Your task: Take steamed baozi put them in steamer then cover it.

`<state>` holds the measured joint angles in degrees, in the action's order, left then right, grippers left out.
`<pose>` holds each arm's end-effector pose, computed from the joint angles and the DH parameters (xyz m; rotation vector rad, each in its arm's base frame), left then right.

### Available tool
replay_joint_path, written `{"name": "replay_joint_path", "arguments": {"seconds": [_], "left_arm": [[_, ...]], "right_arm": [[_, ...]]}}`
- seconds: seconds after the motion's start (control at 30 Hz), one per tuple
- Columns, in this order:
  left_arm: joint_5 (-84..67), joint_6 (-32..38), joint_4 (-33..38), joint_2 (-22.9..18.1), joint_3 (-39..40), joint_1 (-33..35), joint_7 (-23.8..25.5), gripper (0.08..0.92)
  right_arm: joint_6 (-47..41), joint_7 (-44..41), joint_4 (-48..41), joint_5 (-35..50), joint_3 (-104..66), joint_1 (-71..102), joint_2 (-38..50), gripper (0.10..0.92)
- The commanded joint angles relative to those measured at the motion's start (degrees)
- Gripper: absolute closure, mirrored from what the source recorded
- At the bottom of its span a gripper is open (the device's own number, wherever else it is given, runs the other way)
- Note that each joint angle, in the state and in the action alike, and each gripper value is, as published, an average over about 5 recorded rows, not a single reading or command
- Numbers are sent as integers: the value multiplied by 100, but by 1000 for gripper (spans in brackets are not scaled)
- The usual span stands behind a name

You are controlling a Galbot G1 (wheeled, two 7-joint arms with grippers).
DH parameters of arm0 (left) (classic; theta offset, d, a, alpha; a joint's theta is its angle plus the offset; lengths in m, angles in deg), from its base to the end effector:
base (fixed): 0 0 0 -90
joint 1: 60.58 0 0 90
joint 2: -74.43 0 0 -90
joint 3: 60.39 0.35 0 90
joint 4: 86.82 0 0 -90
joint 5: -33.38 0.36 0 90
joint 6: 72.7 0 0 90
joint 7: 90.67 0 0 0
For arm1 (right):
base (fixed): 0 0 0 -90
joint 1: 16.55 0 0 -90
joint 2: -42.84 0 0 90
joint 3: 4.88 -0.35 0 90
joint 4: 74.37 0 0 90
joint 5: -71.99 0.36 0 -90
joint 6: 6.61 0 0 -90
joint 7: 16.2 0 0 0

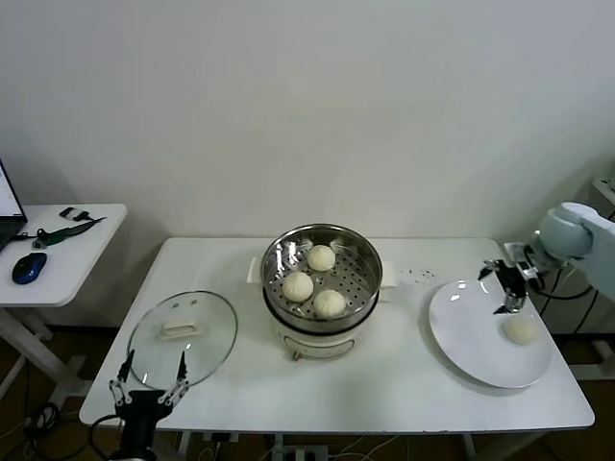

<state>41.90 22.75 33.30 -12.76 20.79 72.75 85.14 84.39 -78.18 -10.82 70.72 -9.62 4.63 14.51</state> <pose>0.1094 0.0560 -0.3325 0.2051 -2.9755 -0.4320 0.4991 -0.2968 -0.1648 1.1659 -1.3585 1.3636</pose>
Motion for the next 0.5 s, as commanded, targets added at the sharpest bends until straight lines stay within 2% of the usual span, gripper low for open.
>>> {"name": "replay_joint_path", "arguments": {"seconds": [0.03,0.2,0.5], "left_arm": [[90,-2,-4,-30,-25,41,-10,177],[97,4,-17,-46,-58,79,-14,177],[141,17,-44,-74,-82,110,-24,177]], "right_arm": [[349,-92,-1107,-848,-1570,1529,8,203],[515,-127,-1619,-1165,-1633,1457,-412,203],[569,-137,-1956,-1389,-1630,1467,-806,203]]}}
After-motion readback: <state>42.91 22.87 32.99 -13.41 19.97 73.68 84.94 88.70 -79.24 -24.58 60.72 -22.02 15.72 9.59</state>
